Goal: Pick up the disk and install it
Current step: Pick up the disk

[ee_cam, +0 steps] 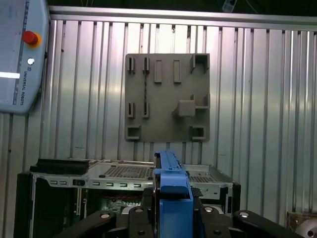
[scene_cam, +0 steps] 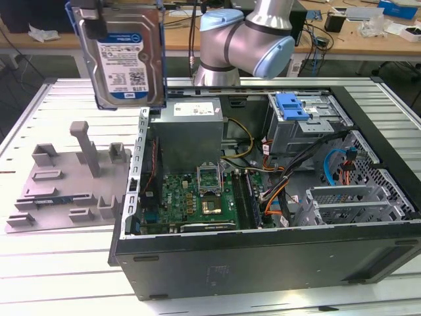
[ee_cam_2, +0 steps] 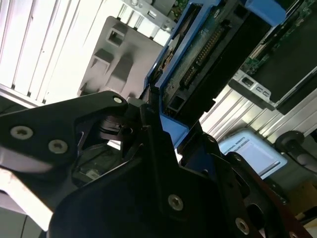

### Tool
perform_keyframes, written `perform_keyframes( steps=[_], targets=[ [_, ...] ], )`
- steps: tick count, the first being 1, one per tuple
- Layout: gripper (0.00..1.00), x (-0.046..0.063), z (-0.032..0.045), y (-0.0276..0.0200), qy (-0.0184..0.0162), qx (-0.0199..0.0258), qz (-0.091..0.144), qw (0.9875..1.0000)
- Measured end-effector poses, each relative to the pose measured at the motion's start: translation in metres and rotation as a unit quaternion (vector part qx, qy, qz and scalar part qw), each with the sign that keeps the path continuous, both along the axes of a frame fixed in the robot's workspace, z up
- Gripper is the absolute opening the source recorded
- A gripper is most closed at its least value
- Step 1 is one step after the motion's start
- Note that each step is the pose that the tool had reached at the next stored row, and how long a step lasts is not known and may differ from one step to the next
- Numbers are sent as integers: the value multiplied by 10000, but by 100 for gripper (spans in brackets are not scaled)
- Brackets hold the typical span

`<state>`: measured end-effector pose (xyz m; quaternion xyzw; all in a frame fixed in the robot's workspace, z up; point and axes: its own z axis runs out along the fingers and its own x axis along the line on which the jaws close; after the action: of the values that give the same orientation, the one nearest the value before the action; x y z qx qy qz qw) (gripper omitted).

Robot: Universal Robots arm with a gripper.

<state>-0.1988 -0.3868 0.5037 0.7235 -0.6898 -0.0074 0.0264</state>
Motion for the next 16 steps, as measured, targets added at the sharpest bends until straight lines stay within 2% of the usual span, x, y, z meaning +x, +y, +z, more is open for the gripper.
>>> perform_keyframes(
  steps=[6,11,14,16],
  targets=[
    [37,232,0,-94,18,0,1,10000],
    [37,465,0,-191,37,0,1,10000],
    [37,534,0,-250,49,0,1,10000],
    [37,576,0,-306,59,0,0,10000]
  ],
)
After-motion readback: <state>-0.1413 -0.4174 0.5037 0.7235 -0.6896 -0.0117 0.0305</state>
